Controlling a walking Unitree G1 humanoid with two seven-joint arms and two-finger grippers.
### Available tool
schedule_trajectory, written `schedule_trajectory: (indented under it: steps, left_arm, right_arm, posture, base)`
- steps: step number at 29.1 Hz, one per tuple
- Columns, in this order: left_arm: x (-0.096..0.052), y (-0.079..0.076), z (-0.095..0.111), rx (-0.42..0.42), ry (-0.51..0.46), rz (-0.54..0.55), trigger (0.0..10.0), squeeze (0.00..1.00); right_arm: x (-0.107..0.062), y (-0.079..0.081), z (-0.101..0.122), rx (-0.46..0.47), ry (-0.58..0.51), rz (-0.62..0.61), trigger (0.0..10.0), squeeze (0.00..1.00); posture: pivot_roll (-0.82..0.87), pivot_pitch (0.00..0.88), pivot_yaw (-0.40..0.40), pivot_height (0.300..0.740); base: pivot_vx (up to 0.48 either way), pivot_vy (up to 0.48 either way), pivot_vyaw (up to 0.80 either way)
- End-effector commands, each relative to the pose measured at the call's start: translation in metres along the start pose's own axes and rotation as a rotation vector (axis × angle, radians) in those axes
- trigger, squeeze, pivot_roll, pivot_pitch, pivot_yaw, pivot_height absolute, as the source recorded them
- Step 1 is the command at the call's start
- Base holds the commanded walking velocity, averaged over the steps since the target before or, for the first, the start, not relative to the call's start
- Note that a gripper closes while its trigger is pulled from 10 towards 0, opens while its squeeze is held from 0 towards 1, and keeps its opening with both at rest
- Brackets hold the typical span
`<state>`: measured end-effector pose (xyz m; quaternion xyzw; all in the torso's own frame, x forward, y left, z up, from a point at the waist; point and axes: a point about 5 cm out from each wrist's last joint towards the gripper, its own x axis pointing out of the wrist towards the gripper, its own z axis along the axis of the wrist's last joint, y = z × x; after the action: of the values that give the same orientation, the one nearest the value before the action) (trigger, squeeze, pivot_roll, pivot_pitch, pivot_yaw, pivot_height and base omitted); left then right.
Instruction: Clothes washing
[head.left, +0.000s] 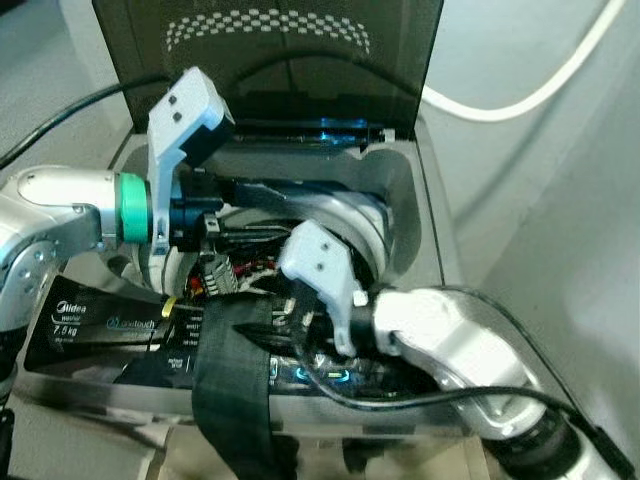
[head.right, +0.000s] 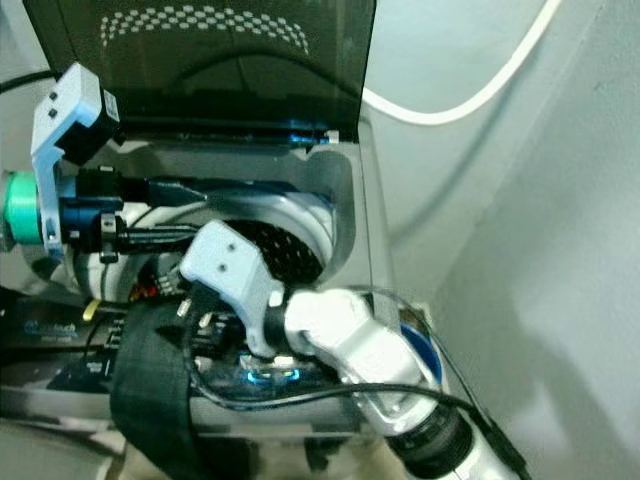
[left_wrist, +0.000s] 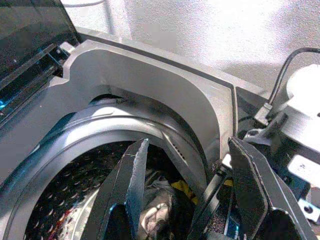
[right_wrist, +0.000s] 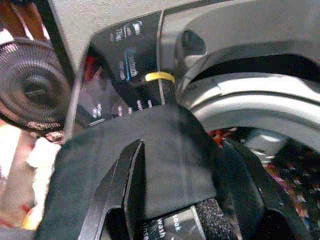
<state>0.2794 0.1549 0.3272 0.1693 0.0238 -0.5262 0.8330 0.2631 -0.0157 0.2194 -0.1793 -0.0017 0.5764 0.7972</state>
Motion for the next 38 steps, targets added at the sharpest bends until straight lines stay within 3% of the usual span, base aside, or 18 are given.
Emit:
schedule_trajectory:
  steps: [1, 7, 8, 9, 10, 11, 12, 16, 19, 21, 23, 24, 25, 26, 30, 34, 37, 38]
  left_arm:
    - [-0.001, -0.002, -0.001, 0.006, 0.012, 0.004, 10.0, 0.00]
    - [-0.002, -0.003, -0.003, -0.006, 0.023, 0.005, 10.0, 0.00]
    - [-0.002, -0.004, -0.004, -0.009, 0.023, 0.004, 10.0, 0.00]
    - [-0.002, -0.004, -0.004, -0.009, 0.023, 0.004, 10.0, 0.00]
    - [-0.002, -0.004, -0.004, -0.011, 0.023, 0.004, 10.0, 0.00]
    - [-0.002, -0.004, -0.004, -0.011, 0.023, 0.004, 10.0, 0.00]
    - [-0.001, -0.005, -0.006, -0.014, 0.021, 0.004, 10.0, 0.00]
    - [0.003, -0.005, -0.006, 0.029, -0.058, 0.058, 10.0, 0.00]
    - [0.003, -0.005, -0.006, 0.029, -0.058, 0.058, 10.0, 0.00]
    - [0.008, 0.000, 0.000, 0.056, -0.211, 0.188, 10.0, 0.00]
    - [0.008, 0.000, 0.000, 0.056, -0.211, 0.188, 10.0, 0.00]
    - [0.010, 0.002, 0.001, 0.057, -0.253, 0.241, 10.0, 0.00]
    - [0.010, 0.002, 0.001, 0.057, -0.253, 0.241, 10.0, 0.00]
    - [0.019, 0.003, -0.002, 0.055, -0.297, 0.332, 10.0, 0.00]
    - [0.025, 0.001, -0.008, 0.055, -0.289, 0.365, 10.0, 0.00]
    - [0.026, -0.004, -0.014, 0.032, -0.262, 0.336, 10.0, 0.00]
    - [0.010, -0.027, -0.026, -0.050, -0.163, 0.093, 10.0, 0.00]
    - [0.010, -0.027, -0.026, -0.050, -0.163, 0.093, 10.0, 0.00]
  right_arm:
    - [0.009, 0.006, -0.018, 0.026, 0.083, 0.002, 10.0, 0.00]
    - [0.013, 0.007, -0.022, -0.002, 0.112, -0.023, 10.0, 0.00]
    - [0.009, 0.004, -0.022, -0.030, 0.127, -0.017, 4.9, 0.00]
    - [0.009, 0.004, -0.022, -0.030, 0.127, -0.017, 4.9, 0.00]
    - [0.001, 0.001, -0.019, -0.067, 0.131, 0.002, 7.3, 0.00]
    - [0.001, 0.001, -0.019, -0.067, 0.131, 0.002, 7.3, 0.00]
    - [-0.006, -0.004, -0.014, -0.101, 0.120, 0.009, 10.0, 0.00]
    - [-0.029, -0.026, 0.027, -0.139, -0.113, -0.108, 10.0, 0.00]
    - [-0.029, -0.026, 0.027, -0.139, -0.113, -0.108, 10.0, 0.00]
    - [-0.053, -0.055, 0.055, -0.135, -0.314, -0.383, 10.0, 0.00]
    - [-0.053, -0.055, 0.055, -0.135, -0.314, -0.383, 10.0, 0.00]
    - [-0.063, -0.065, 0.063, -0.132, -0.378, -0.495, 10.0, 0.00]
    - [-0.063, -0.065, 0.063, -0.132, -0.378, -0.495, 10.0, 0.00]
    - [-0.087, -0.091, 0.063, -0.092, -0.467, -0.838, 10.0, 0.00]
    - [-0.100, -0.100, 0.053, -0.061, -0.479, -1.033, 10.0, 0.00]
    - [-0.103, -0.101, 0.045, -0.046, -0.464, -1.106, 10.0, 0.00]
    - [-0.102, -0.099, 0.033, -0.028, -0.429, -1.118, 10.0, 0.00]
    - [-0.102, -0.099, 0.033, -0.028, -0.429, -1.118, 10.0, 0.00]
  posture:
    - [0.06, 0.037, 0.118, 0.740]
    - [0.06, 0.039, 0.112, 0.740]
    - [0.06, 0.042, 0.110, 0.740]
    - [0.06, 0.042, 0.110, 0.740]
    - [0.05, 0.049, 0.107, 0.740]
    - [0.05, 0.049, 0.107, 0.740]
    - [0.05, 0.052, 0.102, 0.740]
    - [0.06, 0.057, 0.088, 0.740]
    - [0.06, 0.057, 0.088, 0.740]
    - [0.06, 0.059, 0.082, 0.740]
    - [0.06, 0.059, 0.082, 0.740]
    - [0.06, 0.059, 0.082, 0.740]
    - [0.06, 0.059, 0.082, 0.740]
    - [0.06, 0.054, 0.085, 0.740]
    - [0.07, 0.053, 0.087, 0.740]
    - [0.07, 0.049, 0.095, 0.740]
    - [0.08, 0.051, 0.102, 0.740]
    - [0.08, 0.051, 0.102, 0.740]
  base:
    - [0.000, 0.000, 0.00]
    - [0.000, 0.000, 0.00]
    - [0.000, 0.000, 0.00]
    - [0.000, 0.000, 0.00]
    - [0.000, 0.000, 0.00]
    - [0.000, 0.000, 0.00]
    - [0.000, 0.000, 0.00]
    - [0.000, 0.000, 0.00]
    - [0.000, 0.000, 0.00]
    - [0.000, 0.000, 0.00]
    - [0.000, 0.000, 0.00]
    - [0.000, 0.000, 0.00]
    - [0.000, 0.000, 0.00]
    - [0.000, 0.000, 0.00]
    - [0.000, 0.000, 0.00]
    - [0.000, 0.000, 0.00]
    - [0.000, 0.000, 0.00]
    - [0.000, 0.000, 0.00]
